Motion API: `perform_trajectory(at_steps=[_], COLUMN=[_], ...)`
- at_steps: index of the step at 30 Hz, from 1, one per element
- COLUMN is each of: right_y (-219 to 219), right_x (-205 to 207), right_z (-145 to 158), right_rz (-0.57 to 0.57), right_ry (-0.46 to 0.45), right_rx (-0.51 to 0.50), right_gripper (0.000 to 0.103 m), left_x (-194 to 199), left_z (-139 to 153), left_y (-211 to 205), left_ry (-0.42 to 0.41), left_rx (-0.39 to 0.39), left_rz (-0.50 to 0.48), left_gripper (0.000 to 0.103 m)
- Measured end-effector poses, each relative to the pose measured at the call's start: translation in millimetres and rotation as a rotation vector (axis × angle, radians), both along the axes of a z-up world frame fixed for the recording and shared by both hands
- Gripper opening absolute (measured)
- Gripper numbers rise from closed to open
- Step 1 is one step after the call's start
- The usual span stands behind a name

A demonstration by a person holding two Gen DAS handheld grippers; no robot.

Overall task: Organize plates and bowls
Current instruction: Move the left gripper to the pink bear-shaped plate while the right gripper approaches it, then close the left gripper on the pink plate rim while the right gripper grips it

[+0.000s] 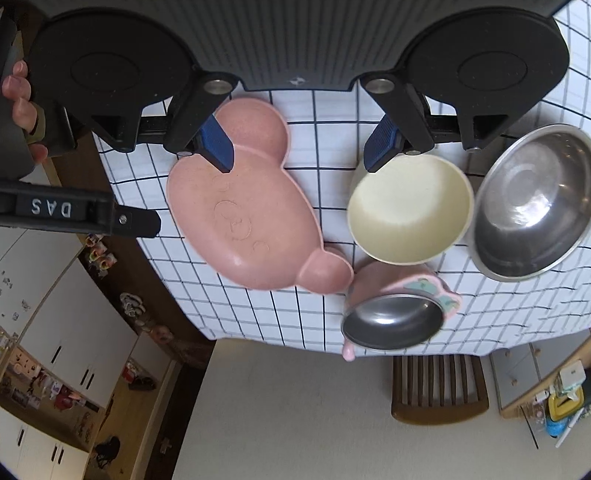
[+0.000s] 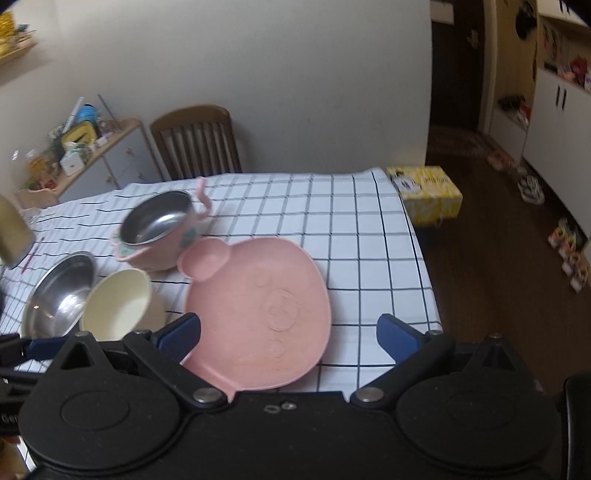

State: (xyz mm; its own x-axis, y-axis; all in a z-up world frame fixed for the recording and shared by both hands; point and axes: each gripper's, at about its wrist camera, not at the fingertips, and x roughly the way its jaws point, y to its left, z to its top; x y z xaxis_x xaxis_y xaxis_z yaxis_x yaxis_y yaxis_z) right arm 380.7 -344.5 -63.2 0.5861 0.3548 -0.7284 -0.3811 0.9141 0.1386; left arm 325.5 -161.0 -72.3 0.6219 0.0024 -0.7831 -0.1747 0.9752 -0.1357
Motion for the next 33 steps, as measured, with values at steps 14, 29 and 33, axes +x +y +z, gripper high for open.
perform_trajectory(at_steps=[14, 29, 33], right_y=[5, 1, -1], right_x=[55, 75, 78], right_z=[-54, -81, -82], right_rz=[-0.034, -0.058, -0.059], right_ry=[0.122, 0.176, 0.186], right_rx=[-0.022, 0.0, 0.02], right_gripper=[0.085, 0.05, 0.042], left_x=[30, 33, 32], left_z=[-46, -66, -70], left_y=[-24, -20, -19], left_ry=[0.075, 0.137, 0.158], left_rx=[0.026, -0.015, -0.016], left_rz=[-0.031, -0.025, -0.026], left_gripper=[0.077, 0.055, 0.04])
